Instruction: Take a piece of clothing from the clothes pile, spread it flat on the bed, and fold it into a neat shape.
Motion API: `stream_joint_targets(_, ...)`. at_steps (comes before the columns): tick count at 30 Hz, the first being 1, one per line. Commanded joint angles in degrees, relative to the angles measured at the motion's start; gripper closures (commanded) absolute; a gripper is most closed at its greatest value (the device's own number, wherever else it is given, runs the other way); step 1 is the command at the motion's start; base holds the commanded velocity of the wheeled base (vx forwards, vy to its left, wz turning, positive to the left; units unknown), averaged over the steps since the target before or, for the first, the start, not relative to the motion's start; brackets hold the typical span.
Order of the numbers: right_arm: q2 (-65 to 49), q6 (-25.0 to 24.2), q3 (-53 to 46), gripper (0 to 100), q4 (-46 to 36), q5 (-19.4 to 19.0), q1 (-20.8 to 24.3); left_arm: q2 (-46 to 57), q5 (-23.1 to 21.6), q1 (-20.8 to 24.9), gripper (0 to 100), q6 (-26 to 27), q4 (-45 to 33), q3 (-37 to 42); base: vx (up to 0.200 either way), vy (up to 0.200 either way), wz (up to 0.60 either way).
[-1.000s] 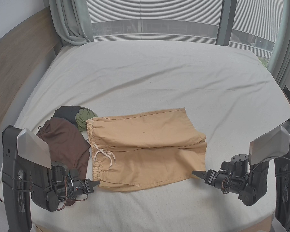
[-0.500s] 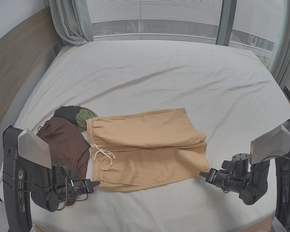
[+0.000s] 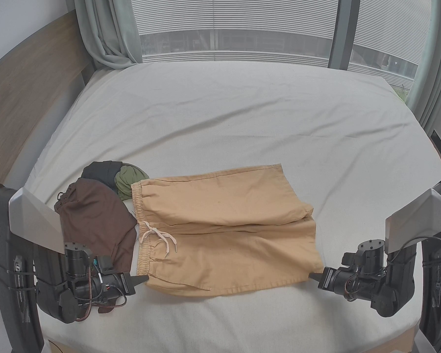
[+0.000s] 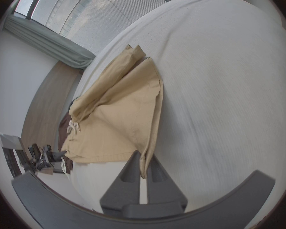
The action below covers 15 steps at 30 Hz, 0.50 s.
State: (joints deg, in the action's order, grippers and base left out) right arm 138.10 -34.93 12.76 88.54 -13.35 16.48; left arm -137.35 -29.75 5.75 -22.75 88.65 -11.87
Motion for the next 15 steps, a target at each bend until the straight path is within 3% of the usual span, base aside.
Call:
stream_joint_targets(1,-0.4,2.4,-5.3,100,0.0,0.0,0.4,6.1,-0.8,-0.9,100,0.1,-0.1,4.2,0.0,0.0,0.0)
stream_joint_targets(15,0.0,4.5,-9.7,100,0.0,-0.3,0.4,5.3,-1.3,-2.2,100,3.2,-0.1,8.8,0.0,0.0,0.0)
